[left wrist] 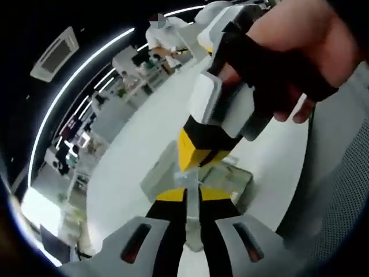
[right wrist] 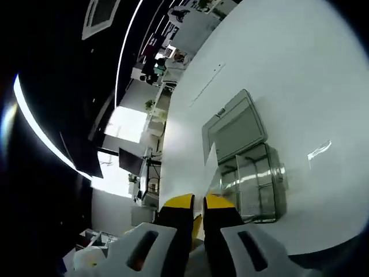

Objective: Insert the divider into the dual guide fixture by aligning both edges with the guide slots and pushing it downward to the bottom, including one-sided entry, uneven engagement, binding, and posture correction.

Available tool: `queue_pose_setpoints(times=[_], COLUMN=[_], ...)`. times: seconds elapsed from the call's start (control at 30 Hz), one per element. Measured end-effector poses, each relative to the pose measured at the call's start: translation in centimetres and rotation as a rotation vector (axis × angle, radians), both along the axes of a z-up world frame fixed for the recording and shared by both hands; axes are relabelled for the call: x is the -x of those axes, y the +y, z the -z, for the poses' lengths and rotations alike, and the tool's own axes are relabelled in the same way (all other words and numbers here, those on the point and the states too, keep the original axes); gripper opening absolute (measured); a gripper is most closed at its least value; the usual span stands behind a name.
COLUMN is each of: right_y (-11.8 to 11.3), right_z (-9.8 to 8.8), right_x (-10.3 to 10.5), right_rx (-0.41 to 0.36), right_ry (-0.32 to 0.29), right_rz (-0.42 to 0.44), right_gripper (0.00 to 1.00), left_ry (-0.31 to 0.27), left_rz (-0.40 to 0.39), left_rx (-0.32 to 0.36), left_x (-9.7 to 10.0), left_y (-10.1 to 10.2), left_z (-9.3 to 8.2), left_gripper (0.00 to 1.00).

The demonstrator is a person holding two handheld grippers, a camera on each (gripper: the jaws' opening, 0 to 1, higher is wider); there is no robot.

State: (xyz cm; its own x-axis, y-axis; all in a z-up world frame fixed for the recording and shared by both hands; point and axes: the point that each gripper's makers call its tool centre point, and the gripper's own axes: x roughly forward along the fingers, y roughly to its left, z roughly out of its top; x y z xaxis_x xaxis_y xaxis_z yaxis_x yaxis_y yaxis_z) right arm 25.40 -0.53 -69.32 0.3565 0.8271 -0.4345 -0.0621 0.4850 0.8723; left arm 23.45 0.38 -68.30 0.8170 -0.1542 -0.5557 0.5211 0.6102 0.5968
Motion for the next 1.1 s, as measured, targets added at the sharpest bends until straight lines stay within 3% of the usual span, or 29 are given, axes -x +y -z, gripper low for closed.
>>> queue_pose_setpoints(times=[0.2, 0.37, 0.6, 0.73, 0.83, 0.93, 1.1], right_y=[0.1, 0.3, 0.4, 0.2, 0.1, 0.0, -0.2], right_z=[-0.1, -0.5, -1.6, -1.7, -1.7, -1.8, -1.7], right_x=[0.1, 0.2, 0.1, -0.2, -0.3, -0.6, -1.1], right_rx=[-0.084, -0.13, -0.177, -0.153, -0.15, -0.148, -0.128], right_ry=[0.094, 0.099, 0.027, -0.043, -0.058, -0.103, -0.144], right_rz=[0.029, 0.008, -0.028, -0.037, -0.043, -0.04, -0.023], right_gripper=[0.03, 0.05, 0.08, 0.17, 0.22, 0.28, 0.45], left_ry=[-0.08, -0.096, -0.073, -0.031, -0.015, 0.032, 0.064], left_rz=[0.109, 0.112, 0.052, -0.013, -0.034, -0.056, -0.083], left_rx=[-0.209, -0.206, -0.094, 0.04, 0.084, 0.221, 0.373], left_x=[0.0, 0.0, -0.4, -0.5, -0.6, -0.3, 0.1], left_y=[-0.1, 0.1, 1.0, 1.8, 2.5, 2.2, 1.6], left_z=[-0.7, -1.0, -1.2, -0.9, -1.0, -0.8, -1.1], left_gripper=[0.0, 0.0, 0.0, 0.0, 0.0, 0.0, 0.0])
